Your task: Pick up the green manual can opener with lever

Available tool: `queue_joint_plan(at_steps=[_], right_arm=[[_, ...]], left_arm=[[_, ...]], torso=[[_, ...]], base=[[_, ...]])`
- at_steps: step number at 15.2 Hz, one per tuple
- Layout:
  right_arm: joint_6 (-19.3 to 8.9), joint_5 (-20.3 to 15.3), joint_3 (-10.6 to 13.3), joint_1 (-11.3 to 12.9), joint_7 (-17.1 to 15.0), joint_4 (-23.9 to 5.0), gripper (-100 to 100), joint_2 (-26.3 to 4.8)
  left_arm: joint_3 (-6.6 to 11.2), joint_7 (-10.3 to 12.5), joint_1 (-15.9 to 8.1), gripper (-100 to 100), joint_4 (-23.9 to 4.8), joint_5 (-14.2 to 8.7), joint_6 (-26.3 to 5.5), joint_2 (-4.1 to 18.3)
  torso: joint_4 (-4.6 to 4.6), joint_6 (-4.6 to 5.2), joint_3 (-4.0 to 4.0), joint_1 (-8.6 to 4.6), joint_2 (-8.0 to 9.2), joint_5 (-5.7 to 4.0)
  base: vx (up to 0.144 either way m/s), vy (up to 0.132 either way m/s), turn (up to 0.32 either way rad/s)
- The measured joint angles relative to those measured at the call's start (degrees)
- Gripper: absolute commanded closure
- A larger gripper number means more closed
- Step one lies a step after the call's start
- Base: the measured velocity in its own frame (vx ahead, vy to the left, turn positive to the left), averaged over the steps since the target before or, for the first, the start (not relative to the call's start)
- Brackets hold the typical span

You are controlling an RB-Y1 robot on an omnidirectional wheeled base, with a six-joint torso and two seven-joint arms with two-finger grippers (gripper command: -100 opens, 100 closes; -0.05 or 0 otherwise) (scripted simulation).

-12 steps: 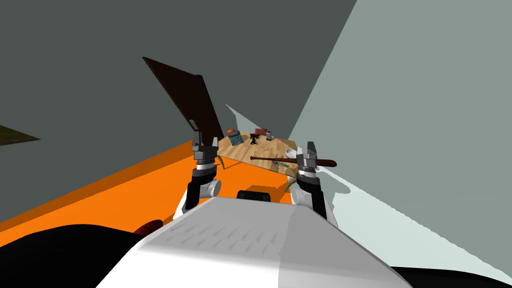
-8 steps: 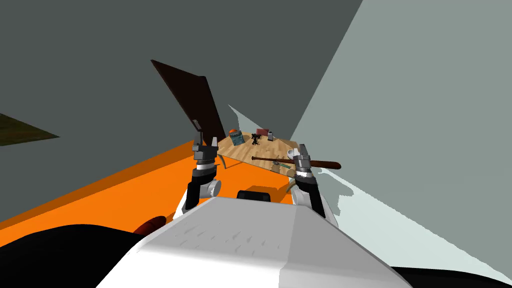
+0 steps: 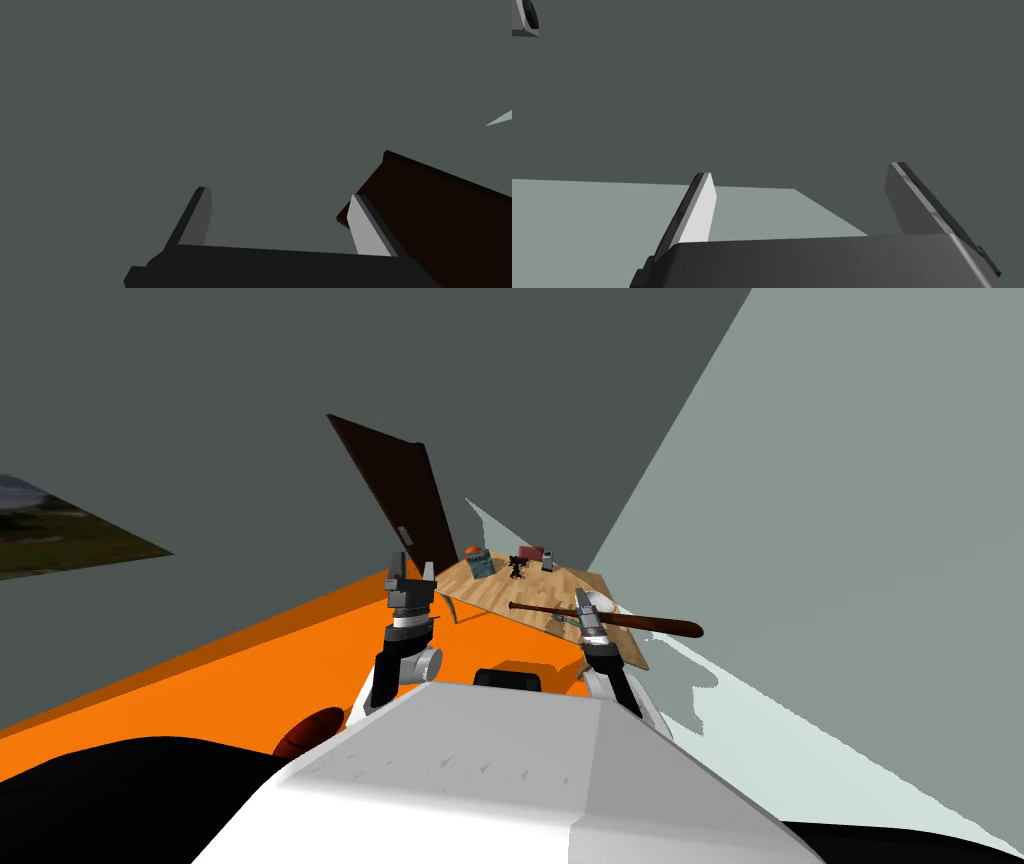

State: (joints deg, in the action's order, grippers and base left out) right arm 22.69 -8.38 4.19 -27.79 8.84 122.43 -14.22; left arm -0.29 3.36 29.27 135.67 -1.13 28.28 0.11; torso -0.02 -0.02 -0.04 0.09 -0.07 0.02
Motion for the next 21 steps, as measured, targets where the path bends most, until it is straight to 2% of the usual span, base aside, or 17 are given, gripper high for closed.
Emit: queue_joint_plan(at_steps=[17, 21], right_arm=[[0.4, -9.0, 5.7, 0.6, 5.7, -19.0, -100, -16.5], [0.3, -10.8, 6.9, 0.5, 7.1, -22.6, -100, -18.7]], left_arm=[[0.00, 0.0, 0.0, 0, 0.0, 0.0, 0.0, 0.0], [0.00, 0.0, 0.0, 0, 0.0, 0.0, 0.0, 0.0]], torso=[[0.00, 0.00, -0.01, 0.03, -0.01, 0.01], [0.00, 0.02, 0.01, -0.01, 0.02, 0.00]], base=[[0.018, 0.027, 0.113], [0.016, 0.020, 0.098]])
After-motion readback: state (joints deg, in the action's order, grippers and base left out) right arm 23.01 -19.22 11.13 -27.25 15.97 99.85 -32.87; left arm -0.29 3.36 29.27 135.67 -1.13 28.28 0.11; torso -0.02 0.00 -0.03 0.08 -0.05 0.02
